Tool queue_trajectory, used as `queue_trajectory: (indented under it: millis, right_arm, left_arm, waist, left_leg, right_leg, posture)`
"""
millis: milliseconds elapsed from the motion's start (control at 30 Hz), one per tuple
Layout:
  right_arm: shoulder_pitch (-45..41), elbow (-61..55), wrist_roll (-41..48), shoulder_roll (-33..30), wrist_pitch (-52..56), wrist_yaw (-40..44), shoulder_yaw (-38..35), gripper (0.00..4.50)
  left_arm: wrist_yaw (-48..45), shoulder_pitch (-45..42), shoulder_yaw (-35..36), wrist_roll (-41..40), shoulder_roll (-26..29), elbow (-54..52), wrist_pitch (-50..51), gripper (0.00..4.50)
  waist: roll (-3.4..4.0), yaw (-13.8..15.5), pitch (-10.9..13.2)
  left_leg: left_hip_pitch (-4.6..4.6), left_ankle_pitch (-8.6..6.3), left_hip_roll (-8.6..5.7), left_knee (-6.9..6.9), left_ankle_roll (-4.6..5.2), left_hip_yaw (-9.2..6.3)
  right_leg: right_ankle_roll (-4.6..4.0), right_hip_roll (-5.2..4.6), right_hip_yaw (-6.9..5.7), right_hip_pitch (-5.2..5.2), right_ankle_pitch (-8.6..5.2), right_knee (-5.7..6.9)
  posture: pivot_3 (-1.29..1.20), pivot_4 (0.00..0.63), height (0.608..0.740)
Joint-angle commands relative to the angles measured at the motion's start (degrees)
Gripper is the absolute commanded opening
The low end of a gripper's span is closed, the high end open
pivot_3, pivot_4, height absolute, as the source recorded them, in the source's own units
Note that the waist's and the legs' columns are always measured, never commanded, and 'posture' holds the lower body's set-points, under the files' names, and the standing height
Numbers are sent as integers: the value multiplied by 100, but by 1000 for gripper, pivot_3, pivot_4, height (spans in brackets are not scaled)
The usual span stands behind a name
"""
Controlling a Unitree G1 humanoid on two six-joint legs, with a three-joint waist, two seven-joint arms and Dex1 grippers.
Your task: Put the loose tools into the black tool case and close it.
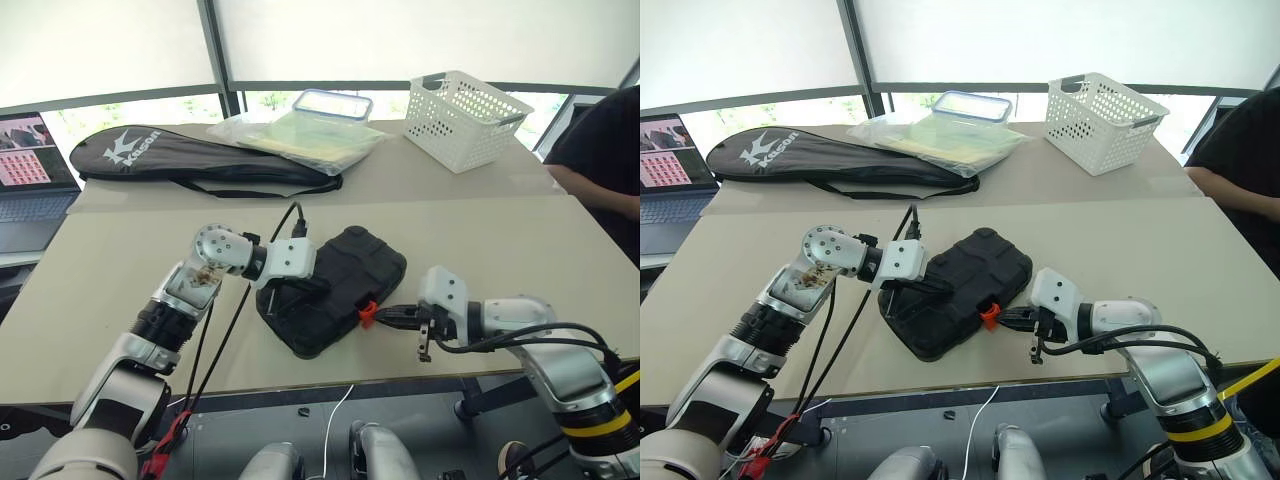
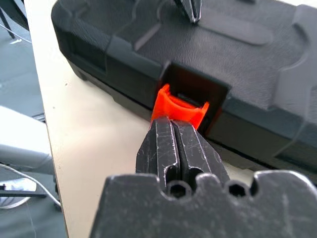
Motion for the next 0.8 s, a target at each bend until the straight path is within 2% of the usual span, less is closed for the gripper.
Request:
queue_trajectory:
  millis: [33, 200, 467, 800]
  right_arm:
    - [-140, 105, -157, 4, -156, 24, 114, 0]
    - [-207, 252, -268, 62, -190, -5, 152, 0]
    - [-582, -373, 929, 83, 897, -23, -693, 0]
    - [-543, -145, 477, 49, 774, -109, -113, 0]
  left_arm:
    - [63, 118, -113, 285, 37, 221, 112, 28]
    - [66, 111, -97, 274, 41, 211, 98, 28]
    - [67, 100, -102, 297, 45, 264, 9, 28]
    - [71, 37, -97, 307, 27, 311, -13, 28]
  waist:
    - [0, 0, 0]
    - [0, 0, 0]
    - [0, 0, 0]
    - [0, 1, 0]
  left_leg:
    - [0, 0, 0, 0, 0, 0]
    - [0, 0, 0, 0, 0, -1]
    - [-2, 0, 0, 0, -1, -3]
    - [-5, 0, 0, -1, -1, -7]
  right_leg:
    - [0, 0, 0, 0, 0, 0]
    - [1, 0, 0, 0, 0, 0]
    - [1, -2, 0, -2, 0, -1]
    - [1, -3, -5, -3, 0, -3]
  posture:
    - [0, 150, 740]
    - [0, 150, 740]
    - [0, 150, 740]
    - [0, 150, 740]
